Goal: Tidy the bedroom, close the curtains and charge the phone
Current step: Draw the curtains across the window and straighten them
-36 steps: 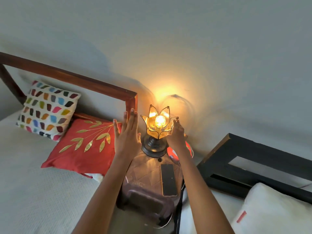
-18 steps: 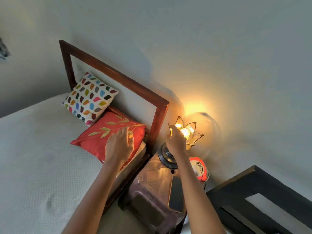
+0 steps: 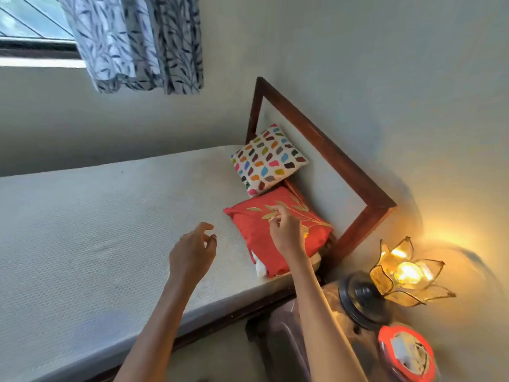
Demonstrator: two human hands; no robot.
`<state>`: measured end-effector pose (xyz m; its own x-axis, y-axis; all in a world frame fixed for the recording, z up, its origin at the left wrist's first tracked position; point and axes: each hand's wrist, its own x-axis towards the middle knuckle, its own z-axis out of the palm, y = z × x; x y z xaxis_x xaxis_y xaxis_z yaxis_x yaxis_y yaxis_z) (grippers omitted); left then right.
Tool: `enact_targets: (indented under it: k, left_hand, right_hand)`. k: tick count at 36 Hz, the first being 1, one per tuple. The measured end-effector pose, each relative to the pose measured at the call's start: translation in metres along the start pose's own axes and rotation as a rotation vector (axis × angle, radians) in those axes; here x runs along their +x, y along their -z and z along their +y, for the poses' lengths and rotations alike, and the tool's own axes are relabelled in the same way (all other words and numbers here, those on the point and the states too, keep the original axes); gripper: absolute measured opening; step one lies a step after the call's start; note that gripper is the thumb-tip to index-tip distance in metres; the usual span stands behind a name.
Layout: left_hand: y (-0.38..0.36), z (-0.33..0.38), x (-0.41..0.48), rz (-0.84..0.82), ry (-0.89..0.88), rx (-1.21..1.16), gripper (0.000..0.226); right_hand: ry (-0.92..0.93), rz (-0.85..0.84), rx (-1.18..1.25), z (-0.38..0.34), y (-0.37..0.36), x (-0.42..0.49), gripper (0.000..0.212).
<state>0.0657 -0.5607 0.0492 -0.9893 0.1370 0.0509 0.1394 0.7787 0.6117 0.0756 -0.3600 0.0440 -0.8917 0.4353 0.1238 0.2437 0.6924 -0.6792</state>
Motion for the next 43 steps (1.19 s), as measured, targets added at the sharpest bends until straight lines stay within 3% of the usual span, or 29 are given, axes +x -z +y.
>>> enact_targets:
  k: [6, 18, 25, 31, 43]
  left_hand:
    - [0.046, -0.049, -0.018, 0.132, 0.146, -0.056, 0.036]
    - [0.183, -0.179, -0.069, 0.392, 0.441, -0.035, 0.039]
    - [0.294, -0.281, -0.122, 0.484, 0.520, 0.020, 0.034]
    - [0.382, -0.370, -0.197, 0.630, 0.691, 0.080, 0.028]
    - [0.477, -0.497, -0.272, 0.802, 0.881, 0.109, 0.023]
  right_hand:
    - [0.192, -0.159, 0.004, -0.072, -0.056, 0.007, 0.031]
    - [0.525, -0.321, 0.073, -0.265, -0.180, -0.053, 0.032]
    - [0.658, -0.407, 0.182, -0.391, -0.272, -0.130, 0.030]
    - [0.725, -0.556, 0.246, -0.487, -0.341, -0.219, 0.029]
    - [1.007, -0.745, 0.193, -0.634, -0.445, -0.348, 0.025]
